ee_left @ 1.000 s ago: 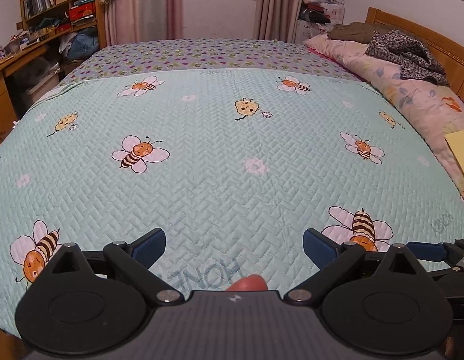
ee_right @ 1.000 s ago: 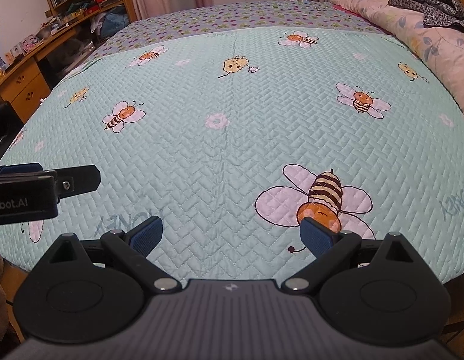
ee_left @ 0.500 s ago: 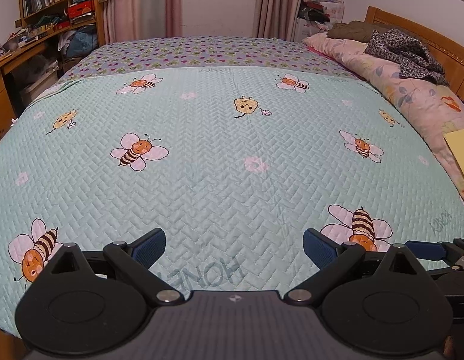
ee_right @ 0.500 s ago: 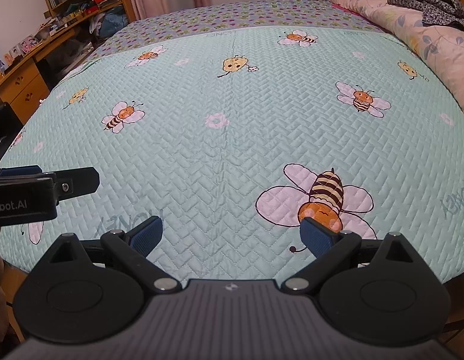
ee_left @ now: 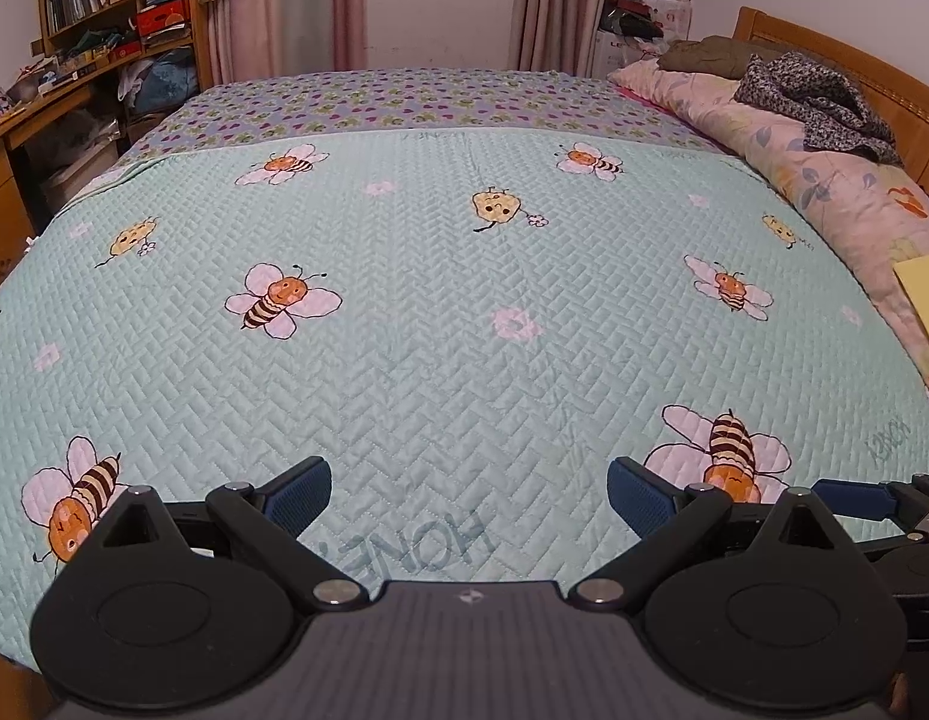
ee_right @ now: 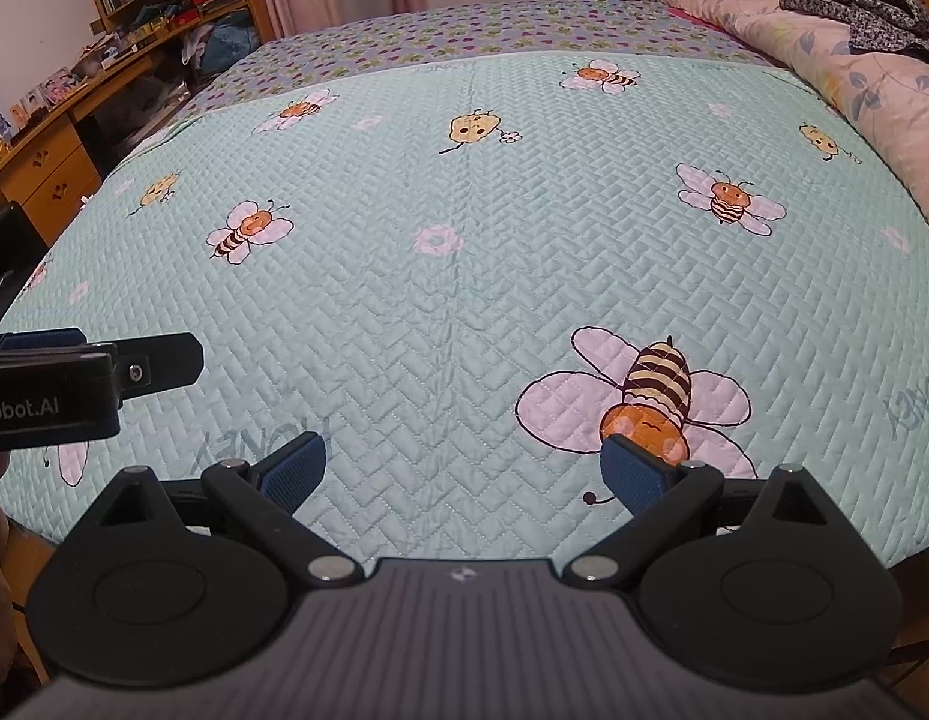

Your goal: Fold clothes

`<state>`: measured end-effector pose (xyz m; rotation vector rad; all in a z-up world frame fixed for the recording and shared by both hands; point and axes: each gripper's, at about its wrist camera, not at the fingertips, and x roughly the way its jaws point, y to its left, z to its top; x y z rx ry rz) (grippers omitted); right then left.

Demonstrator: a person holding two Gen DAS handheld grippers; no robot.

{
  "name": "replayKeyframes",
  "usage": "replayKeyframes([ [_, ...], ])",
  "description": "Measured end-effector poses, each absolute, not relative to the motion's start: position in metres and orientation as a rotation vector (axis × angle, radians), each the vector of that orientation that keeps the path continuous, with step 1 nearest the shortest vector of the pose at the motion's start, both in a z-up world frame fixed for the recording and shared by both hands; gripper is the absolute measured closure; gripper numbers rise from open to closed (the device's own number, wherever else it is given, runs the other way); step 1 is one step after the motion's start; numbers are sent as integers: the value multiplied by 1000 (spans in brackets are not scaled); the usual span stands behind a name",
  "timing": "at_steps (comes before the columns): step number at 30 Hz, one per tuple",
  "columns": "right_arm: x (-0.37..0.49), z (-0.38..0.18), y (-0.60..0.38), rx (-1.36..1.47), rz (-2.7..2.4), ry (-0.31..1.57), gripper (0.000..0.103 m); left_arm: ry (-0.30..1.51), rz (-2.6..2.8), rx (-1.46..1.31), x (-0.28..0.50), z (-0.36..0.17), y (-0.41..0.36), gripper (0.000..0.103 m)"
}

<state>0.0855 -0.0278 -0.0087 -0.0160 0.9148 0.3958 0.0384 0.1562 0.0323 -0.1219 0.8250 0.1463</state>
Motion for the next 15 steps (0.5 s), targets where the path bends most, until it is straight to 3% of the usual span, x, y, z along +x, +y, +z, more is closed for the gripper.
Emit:
replayKeyframes([
  [15, 85, -8, -24, -27, 399, 918, 5, 789, 202, -84, 35, 40, 152, 2],
])
